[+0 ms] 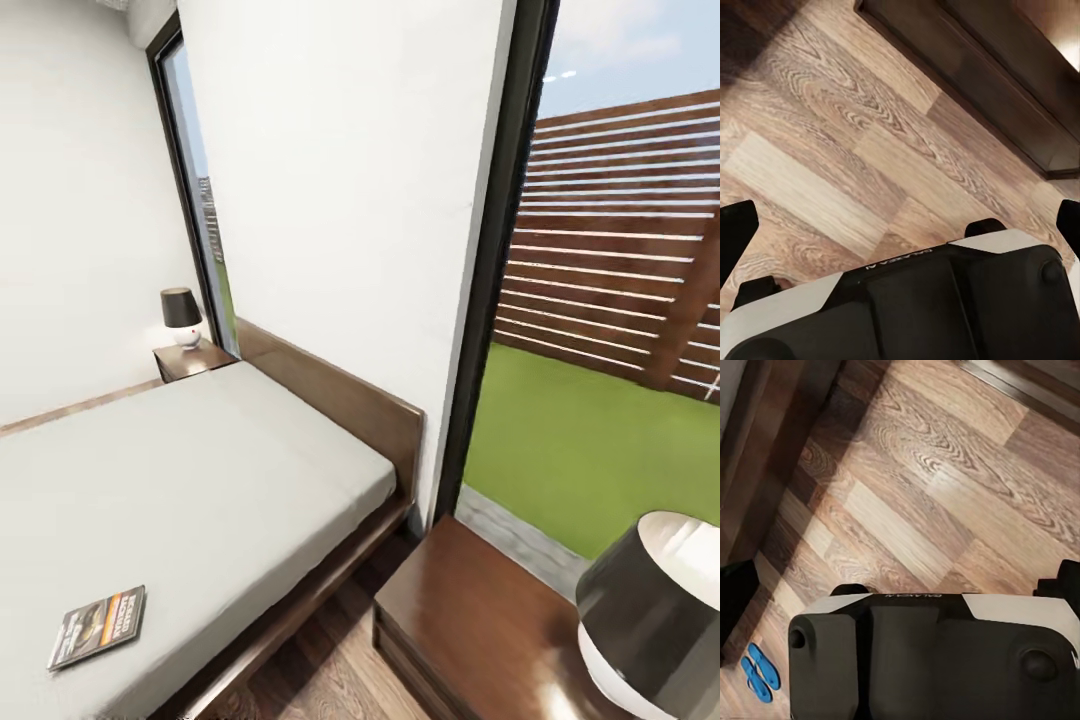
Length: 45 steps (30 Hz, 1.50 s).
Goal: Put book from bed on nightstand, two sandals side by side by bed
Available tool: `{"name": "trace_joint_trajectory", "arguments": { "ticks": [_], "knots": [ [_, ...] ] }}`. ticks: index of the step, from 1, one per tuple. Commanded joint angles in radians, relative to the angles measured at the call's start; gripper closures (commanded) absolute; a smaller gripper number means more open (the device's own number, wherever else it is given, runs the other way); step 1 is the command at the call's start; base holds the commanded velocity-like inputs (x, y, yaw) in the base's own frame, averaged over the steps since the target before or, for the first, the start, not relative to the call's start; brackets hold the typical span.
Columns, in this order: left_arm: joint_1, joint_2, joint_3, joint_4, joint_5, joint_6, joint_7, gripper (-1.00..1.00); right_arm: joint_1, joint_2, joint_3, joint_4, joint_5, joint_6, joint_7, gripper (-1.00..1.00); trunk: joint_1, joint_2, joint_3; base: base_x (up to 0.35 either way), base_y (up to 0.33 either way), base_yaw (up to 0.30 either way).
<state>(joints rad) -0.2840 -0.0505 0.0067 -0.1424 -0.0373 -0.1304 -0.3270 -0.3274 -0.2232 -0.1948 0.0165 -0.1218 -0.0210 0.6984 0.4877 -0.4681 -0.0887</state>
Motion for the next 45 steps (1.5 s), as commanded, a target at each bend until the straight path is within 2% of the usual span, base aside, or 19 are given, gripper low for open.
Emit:
{"name": "trace_joint_trajectory", "arguments": {
  "ticks": [1, 20, 45],
  "knots": [
    [-0.001, 0.000, 0.001, 0.001, -0.004, -0.005, -0.001, -1.00, -0.001, 0.000, 0.003, 0.002, -0.009, -0.002, 0.004, -1.00, 0.001, -0.002, -0.002, 0.059, -0.037, 0.292],
    [-0.001, 0.000, 0.001, 0.001, -0.004, -0.005, -0.001, -1.00, -0.001, 0.000, 0.003, 0.002, -0.009, -0.002, 0.004, -1.00, 0.001, -0.002, -0.002, 0.005, -0.003, 0.292],
    [-0.001, 0.000, 0.001, 0.001, -0.004, -0.005, -0.001, -1.00, -0.001, 0.000, 0.003, 0.002, -0.009, -0.002, 0.004, -1.00, 0.001, -0.002, -0.002, 0.143, -0.004, 0.292]
  ]
}}
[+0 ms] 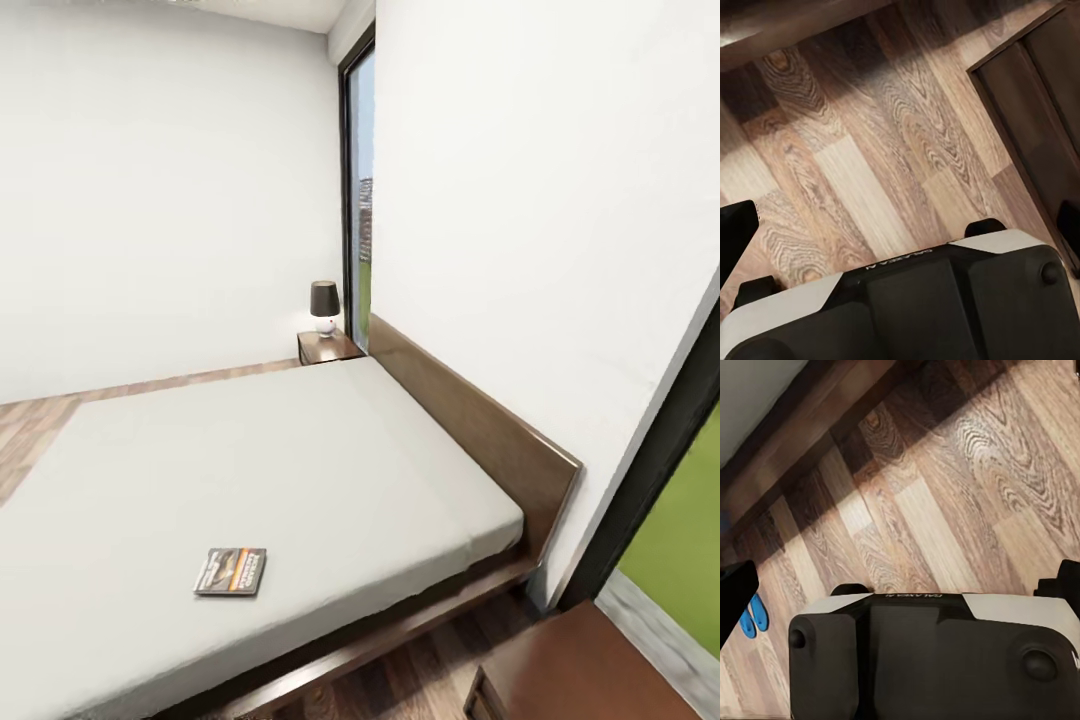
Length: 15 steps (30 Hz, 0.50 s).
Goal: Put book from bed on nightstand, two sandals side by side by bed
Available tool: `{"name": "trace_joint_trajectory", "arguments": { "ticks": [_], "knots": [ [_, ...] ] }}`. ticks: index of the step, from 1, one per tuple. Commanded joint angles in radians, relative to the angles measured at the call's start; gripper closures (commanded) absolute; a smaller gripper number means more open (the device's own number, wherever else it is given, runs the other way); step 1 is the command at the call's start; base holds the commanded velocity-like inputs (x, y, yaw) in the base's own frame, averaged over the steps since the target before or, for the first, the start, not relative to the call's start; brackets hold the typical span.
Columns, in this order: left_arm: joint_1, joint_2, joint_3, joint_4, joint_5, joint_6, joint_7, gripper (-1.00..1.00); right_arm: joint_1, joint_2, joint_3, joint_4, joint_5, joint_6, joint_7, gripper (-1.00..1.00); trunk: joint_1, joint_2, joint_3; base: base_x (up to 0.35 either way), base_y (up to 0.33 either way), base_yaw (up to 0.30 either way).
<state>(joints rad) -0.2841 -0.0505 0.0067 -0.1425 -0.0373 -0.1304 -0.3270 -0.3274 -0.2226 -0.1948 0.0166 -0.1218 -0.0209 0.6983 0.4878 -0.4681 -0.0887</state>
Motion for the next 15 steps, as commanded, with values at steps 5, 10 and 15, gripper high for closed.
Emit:
{"name": "trace_joint_trajectory", "arguments": {
  "ticks": [5, 10, 15],
  "knots": [
    [-0.001, 0.000, 0.001, 0.001, -0.004, -0.005, -0.001, -1.00, -0.001, -0.001, 0.003, 0.002, -0.009, -0.002, 0.004, -1.00, 0.001, -0.002, -0.002, 0.014, -0.001, 0.292],
    [0.000, 0.000, 0.001, 0.001, -0.004, -0.005, -0.001, -1.00, -0.001, -0.001, 0.003, 0.002, -0.009, -0.002, 0.004, -1.00, 0.001, -0.002, -0.002, 0.064, -0.004, 0.292],
    [-0.001, 0.000, 0.001, 0.001, -0.004, -0.005, -0.001, -1.00, -0.001, -0.001, 0.003, 0.002, -0.008, -0.002, 0.004, -1.00, 0.001, -0.002, -0.002, 0.178, -0.042, 0.292]
  ]
}}
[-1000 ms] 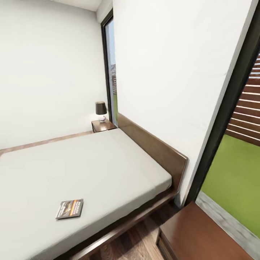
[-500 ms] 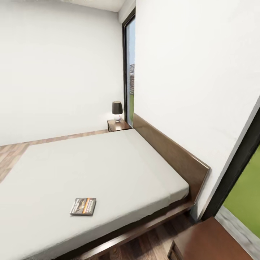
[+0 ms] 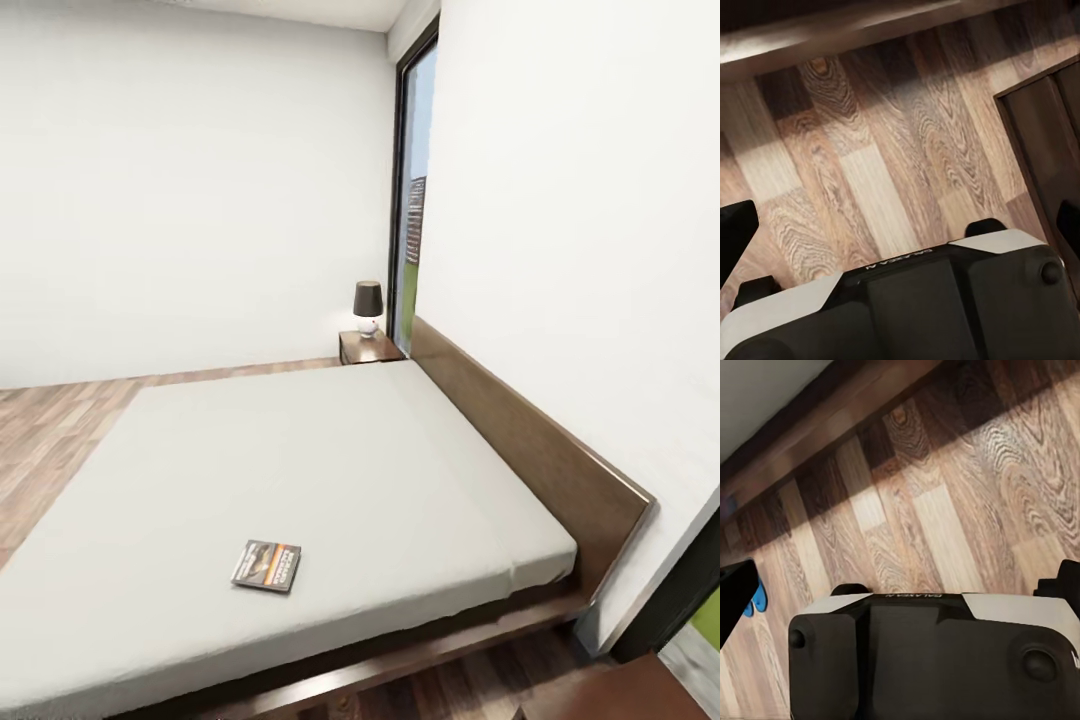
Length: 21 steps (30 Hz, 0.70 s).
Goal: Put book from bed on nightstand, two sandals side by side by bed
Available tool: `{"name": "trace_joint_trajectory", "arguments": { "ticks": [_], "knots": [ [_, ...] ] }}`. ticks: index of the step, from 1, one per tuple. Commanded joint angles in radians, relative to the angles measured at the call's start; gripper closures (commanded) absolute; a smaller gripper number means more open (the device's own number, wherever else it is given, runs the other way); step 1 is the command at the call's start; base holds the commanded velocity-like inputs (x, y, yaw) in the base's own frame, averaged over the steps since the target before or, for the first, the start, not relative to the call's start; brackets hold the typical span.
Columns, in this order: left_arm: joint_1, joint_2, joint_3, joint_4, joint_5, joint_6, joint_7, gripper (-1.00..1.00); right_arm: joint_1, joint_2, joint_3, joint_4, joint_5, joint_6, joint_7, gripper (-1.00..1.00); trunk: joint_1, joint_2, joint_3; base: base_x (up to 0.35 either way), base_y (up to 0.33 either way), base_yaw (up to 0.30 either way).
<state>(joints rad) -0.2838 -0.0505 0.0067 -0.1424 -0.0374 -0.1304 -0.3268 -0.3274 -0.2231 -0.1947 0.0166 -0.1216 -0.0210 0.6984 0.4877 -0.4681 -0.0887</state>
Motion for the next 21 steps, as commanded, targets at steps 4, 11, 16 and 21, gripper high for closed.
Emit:
{"name": "trace_joint_trajectory", "arguments": {
  "ticks": [4, 11, 16, 21],
  "knots": [
    [-0.001, 0.000, 0.001, 0.001, -0.004, -0.005, -0.001, -1.00, -0.001, 0.000, 0.003, 0.002, -0.009, -0.002, 0.004, -1.00, 0.001, -0.002, -0.002, 0.028, -0.007, 0.293],
    [-0.001, 0.000, 0.001, 0.001, -0.004, -0.005, -0.001, -1.00, -0.001, -0.001, 0.003, 0.002, -0.009, -0.002, 0.005, -1.00, 0.001, -0.002, -0.002, 0.004, -0.001, 0.292],
    [-0.001, 0.000, 0.001, 0.001, -0.004, -0.005, -0.001, -1.00, -0.001, 0.000, 0.003, 0.002, -0.009, -0.002, 0.006, -1.00, 0.001, -0.002, -0.002, 0.000, 0.000, 0.267],
    [-0.001, 0.000, 0.001, 0.001, -0.004, -0.005, -0.001, -1.00, -0.001, 0.000, 0.003, 0.002, -0.009, -0.002, 0.006, -1.00, 0.001, -0.002, -0.002, 0.000, 0.000, 0.095]
  ]
}}
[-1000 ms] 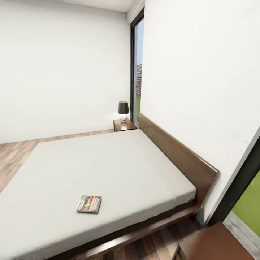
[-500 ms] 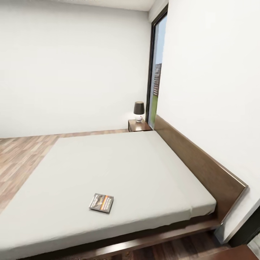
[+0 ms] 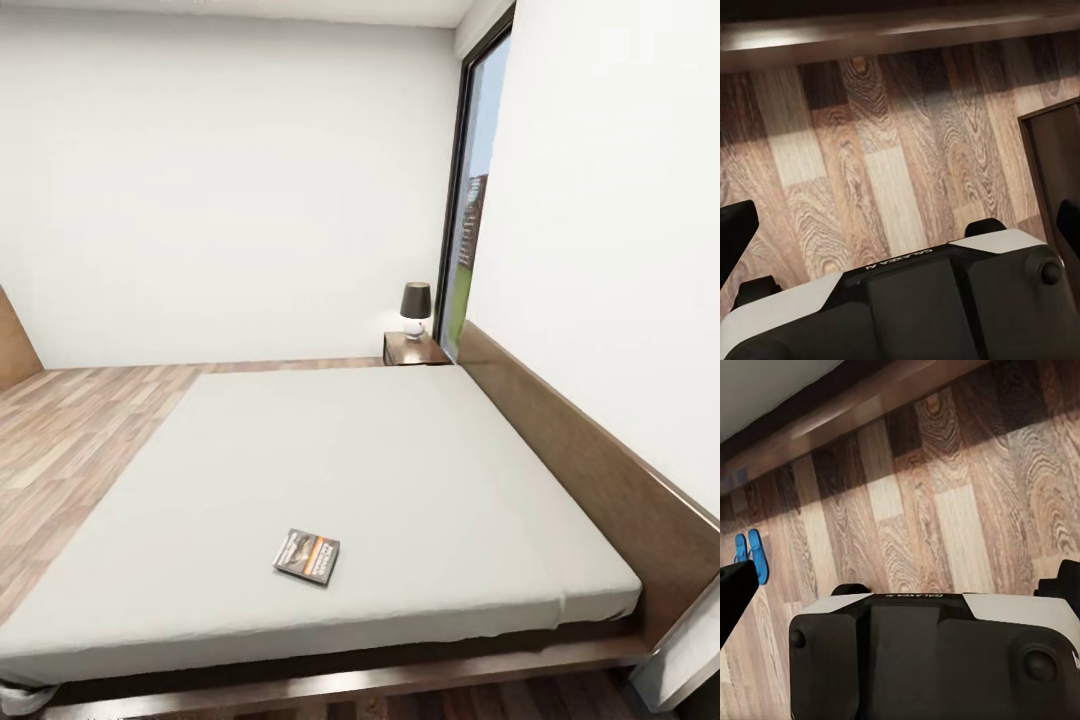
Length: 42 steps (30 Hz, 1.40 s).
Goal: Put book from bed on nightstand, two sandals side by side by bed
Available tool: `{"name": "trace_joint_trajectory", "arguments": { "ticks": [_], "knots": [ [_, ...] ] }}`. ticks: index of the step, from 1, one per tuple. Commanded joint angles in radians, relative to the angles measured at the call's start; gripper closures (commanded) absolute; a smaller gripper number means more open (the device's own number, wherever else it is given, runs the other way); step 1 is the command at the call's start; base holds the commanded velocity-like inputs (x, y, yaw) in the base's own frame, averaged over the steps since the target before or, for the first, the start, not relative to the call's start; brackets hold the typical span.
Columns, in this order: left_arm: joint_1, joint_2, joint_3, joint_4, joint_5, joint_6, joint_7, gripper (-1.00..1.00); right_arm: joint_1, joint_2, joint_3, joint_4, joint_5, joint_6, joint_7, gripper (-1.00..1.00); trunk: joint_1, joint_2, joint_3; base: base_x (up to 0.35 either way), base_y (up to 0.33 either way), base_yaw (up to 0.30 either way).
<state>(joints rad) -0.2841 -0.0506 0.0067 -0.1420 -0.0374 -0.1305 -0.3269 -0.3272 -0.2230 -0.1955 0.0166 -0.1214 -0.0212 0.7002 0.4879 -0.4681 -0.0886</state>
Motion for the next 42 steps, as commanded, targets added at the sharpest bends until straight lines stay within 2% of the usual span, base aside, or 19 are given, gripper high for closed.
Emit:
{"name": "trace_joint_trajectory", "arguments": {
  "ticks": [1, 10, 42],
  "knots": [
    [-0.001, 0.000, 0.001, 0.001, -0.004, -0.005, -0.001, -1.00, -0.001, 0.000, 0.004, 0.002, -0.009, -0.002, 0.004, -1.00, 0.000, -0.002, -0.002, 0.000, 0.000, 0.022],
    [-0.001, 0.000, 0.001, 0.001, -0.004, -0.005, -0.001, -1.00, -0.001, 0.000, 0.004, 0.002, -0.009, -0.001, 0.005, -1.00, 0.000, -0.002, -0.002, 0.044, -0.002, 0.097],
    [-0.001, 0.000, 0.001, 0.001, -0.004, -0.005, 0.000, -1.00, -0.001, 0.000, 0.004, 0.002, -0.009, -0.001, 0.005, -1.00, 0.000, -0.002, -0.002, 0.243, -0.020, 0.002]
  ]
}}
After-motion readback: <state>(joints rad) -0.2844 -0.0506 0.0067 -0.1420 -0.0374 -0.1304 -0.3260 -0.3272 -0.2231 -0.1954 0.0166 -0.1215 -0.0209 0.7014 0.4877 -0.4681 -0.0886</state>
